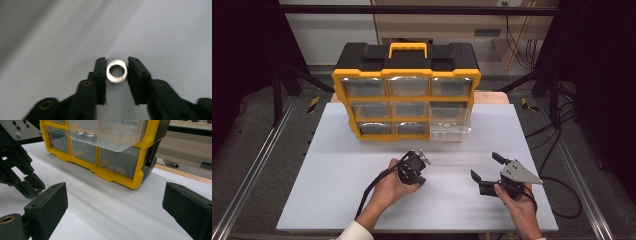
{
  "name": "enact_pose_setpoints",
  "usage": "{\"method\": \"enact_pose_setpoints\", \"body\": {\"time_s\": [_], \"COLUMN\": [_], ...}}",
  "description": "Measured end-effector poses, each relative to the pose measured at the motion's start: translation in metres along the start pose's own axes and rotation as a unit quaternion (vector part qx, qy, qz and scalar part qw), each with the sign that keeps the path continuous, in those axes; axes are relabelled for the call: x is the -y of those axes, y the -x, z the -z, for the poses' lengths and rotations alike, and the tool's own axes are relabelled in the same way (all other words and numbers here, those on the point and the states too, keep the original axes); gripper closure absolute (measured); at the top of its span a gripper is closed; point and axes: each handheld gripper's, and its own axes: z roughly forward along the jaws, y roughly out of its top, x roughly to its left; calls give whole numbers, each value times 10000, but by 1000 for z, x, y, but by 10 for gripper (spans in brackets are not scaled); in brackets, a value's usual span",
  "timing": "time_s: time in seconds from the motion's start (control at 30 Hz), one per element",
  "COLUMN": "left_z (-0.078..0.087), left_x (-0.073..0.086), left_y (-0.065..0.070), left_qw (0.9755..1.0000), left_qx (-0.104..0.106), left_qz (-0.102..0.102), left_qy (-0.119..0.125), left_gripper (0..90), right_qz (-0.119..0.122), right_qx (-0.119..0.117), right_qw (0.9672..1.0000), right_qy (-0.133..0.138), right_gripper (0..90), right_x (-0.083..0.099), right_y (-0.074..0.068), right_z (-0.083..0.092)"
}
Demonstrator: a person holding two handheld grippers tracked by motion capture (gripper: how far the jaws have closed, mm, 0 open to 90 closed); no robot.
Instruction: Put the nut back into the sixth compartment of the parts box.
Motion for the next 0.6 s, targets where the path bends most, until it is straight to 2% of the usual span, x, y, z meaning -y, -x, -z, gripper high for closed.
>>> {"method": "enact_pose_setpoints", "body": {"time_s": [0.1, 0.27, 0.47, 0.6], "left_z": [0, -1, 3, 4], "left_x": [-1, -2, -2, 0], "left_y": [0, 0, 0, 0], "left_qw": [10000, 10000, 9999, 9999], "left_qx": [29, -44, -40, -57], "left_qz": [-20, -66, -4, -32], "left_qy": [4, 20, 125, 127], "left_gripper": [697, 697, 697, 697], "right_qz": [-3, -6, -1, -7], "right_qx": [-7, -2, -11, -7], "right_qw": [10000, 10000, 10000, 10000], "right_qy": [6, 9, 10, 12], "right_gripper": [64, 64, 64, 64], "right_x": [0, 0, 0, 0], "right_y": [0, 0, 0, 1], "right_z": [0, 0, 0, 0]}}
